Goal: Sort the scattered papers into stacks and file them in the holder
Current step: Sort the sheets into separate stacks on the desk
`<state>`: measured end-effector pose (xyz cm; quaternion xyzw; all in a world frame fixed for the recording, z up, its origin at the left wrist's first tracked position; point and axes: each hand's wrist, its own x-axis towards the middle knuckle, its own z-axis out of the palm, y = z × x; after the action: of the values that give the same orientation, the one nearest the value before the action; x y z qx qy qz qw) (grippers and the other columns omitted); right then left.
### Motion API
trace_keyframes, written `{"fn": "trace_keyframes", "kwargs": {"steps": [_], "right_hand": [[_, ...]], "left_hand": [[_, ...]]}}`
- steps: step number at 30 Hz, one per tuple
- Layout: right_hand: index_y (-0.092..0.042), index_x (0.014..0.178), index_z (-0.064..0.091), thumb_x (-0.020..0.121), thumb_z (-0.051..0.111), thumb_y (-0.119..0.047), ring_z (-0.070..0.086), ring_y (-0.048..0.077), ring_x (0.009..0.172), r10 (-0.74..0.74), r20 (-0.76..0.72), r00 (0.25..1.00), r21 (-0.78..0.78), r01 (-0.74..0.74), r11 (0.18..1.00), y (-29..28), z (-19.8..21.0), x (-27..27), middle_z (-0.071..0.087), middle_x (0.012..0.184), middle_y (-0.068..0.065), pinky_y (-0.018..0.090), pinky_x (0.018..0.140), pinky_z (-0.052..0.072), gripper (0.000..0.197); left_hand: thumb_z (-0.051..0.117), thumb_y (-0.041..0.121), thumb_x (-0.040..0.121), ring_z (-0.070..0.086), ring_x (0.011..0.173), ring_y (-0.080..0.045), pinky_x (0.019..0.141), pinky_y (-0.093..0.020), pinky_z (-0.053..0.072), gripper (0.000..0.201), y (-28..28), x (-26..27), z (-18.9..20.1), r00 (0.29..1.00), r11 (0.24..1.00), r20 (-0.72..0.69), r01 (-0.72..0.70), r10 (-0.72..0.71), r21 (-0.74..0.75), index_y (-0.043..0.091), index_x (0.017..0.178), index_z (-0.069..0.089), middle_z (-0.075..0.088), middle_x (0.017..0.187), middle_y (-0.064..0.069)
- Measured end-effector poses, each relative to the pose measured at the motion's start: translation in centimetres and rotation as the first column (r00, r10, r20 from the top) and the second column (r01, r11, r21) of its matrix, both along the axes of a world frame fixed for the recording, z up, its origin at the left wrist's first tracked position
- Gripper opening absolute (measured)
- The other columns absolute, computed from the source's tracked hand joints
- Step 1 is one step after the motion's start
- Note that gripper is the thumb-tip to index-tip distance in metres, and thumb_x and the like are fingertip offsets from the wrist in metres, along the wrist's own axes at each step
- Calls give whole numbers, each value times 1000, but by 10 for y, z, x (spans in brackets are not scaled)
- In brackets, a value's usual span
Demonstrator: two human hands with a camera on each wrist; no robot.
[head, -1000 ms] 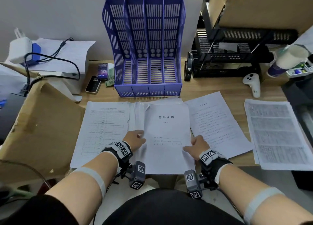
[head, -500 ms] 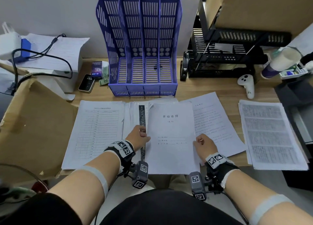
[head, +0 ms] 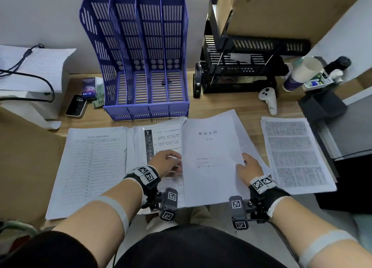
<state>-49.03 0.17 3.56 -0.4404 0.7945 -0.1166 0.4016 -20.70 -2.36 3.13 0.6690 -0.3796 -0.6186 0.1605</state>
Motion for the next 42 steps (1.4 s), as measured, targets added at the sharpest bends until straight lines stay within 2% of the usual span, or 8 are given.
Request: {"fn": "trace_keyframes", "kwargs": {"steps": [10, 17, 21, 27, 33, 37, 40, 42], "right_hand": [[-20, 126, 50, 84, 52, -5, 44, 35, 123, -163, -357, 920, -191, 99, 977, -30, 7, -6, 44, 133, 14, 50, 101, 40, 44], [-14, 131, 49, 88, 58, -20, 57, 22, 112, 305, 71, 950, 104, -311, 945, -23, -16, 75, 56, 127, 6, 28, 91, 44, 45], [-14, 120, 52, 83, 57, -28, 62, 21, 96, 335, 35, 942, 174, -336, 926, -12, -29, 102, 64, 110, 1, 27, 74, 46, 39], [-9, 97, 60, 84, 63, -21, 61, 21, 85, 324, -19, 946, 114, -320, 941, -15, -27, 99, 65, 94, 4, 26, 69, 43, 18], [-15, 83, 40, 92, 48, -10, 41, 16, 59, 242, -41, 970, 33, -240, 970, -16, -30, 92, 45, 71, 1, 26, 50, 32, 14], [-10, 96, 37, 97, 40, -6, 41, 18, 59, 100, -58, 993, -31, -102, 994, -11, -29, 79, 41, 69, 1, 26, 50, 27, 5], [-10, 100, 42, 95, 44, -7, 48, 22, 67, 66, -37, 997, -15, -67, 998, -7, -27, 74, 48, 74, 2, 28, 57, 34, 6], [-11, 101, 50, 91, 49, -8, 56, 24, 78, 99, -3, 995, 31, -99, 995, -7, -29, 71, 58, 85, 3, 28, 63, 40, 10]], "left_hand": [[74, 29, 79, 64, 97, -32, 80, -35, 53, 50, -4, 51, -8, 809, 990, 572, -122, 137, -66, 18, 123, 54, 58, 124, -15], [65, 15, 89, 58, 113, -34, 85, -31, 44, 56, 12, 69, -18, 875, 963, 432, -265, 221, 44, 10, 139, 41, 54, 136, -16], [51, 23, 98, 51, 78, -25, 77, -35, 44, 23, 13, 74, -9, 897, 965, 406, -238, 176, 108, 13, 77, 54, 52, 73, -5], [41, 60, 90, 61, 118, -39, 100, -46, 50, 68, 19, 75, -26, 942, 931, 155, -324, 299, 169, 6, 127, 58, 63, 128, -18], [38, 31, 103, 59, 115, -37, 98, -38, 47, 40, 19, 72, -7, 953, 965, 234, -227, 192, 130, 3, 128, 54, 61, 120, -16], [50, 24, 96, 66, 84, -31, 80, -34, 55, 32, 24, 75, -12, 966, 978, 219, -169, 139, 125, 6, 122, 57, 68, 100, -13], [60, 23, 89, 65, 106, -42, 93, -51, 53, 45, 25, 74, -22, 973, 972, 196, -156, 121, 175, 13, 132, 49, 63, 125, -22], [59, 18, 91, 61, 108, -39, 90, -41, 51, 53, 24, 71, -22, 975, 981, 221, -78, 37, 180, 17, 139, 36, 57, 132, -17]]}}
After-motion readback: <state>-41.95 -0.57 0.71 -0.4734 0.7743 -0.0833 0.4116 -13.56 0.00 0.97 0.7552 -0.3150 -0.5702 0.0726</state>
